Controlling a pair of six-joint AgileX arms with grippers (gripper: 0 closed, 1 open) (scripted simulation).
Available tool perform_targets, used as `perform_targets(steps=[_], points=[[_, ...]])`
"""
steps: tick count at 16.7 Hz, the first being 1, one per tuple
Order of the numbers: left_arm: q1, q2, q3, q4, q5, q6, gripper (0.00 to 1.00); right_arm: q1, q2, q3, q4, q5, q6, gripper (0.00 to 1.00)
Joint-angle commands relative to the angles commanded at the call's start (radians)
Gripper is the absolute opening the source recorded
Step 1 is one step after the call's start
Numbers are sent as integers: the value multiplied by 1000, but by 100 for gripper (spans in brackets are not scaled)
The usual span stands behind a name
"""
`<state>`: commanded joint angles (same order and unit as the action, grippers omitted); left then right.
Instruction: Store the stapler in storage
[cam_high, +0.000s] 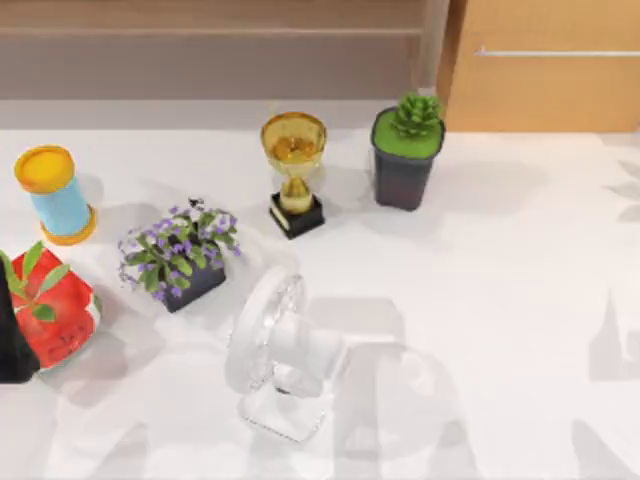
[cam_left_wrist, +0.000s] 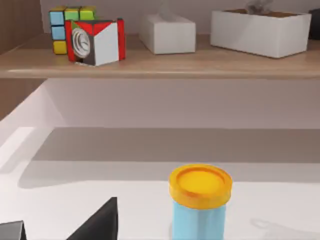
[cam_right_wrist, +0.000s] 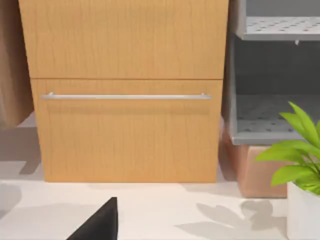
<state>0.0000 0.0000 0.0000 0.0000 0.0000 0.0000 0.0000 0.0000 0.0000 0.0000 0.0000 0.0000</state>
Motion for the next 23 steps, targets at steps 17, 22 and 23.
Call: perform_targets(steps=[17, 22, 23], points=[[0, 0, 0, 0, 0, 0, 100, 105, 974, 420, 540, 73, -707, 100], [0, 0, 0, 0, 0, 0, 100, 142, 1481, 639, 839, 125, -1056, 100], [0, 0, 0, 0, 0, 0, 100, 147, 1578, 679, 896, 136, -1121, 100]])
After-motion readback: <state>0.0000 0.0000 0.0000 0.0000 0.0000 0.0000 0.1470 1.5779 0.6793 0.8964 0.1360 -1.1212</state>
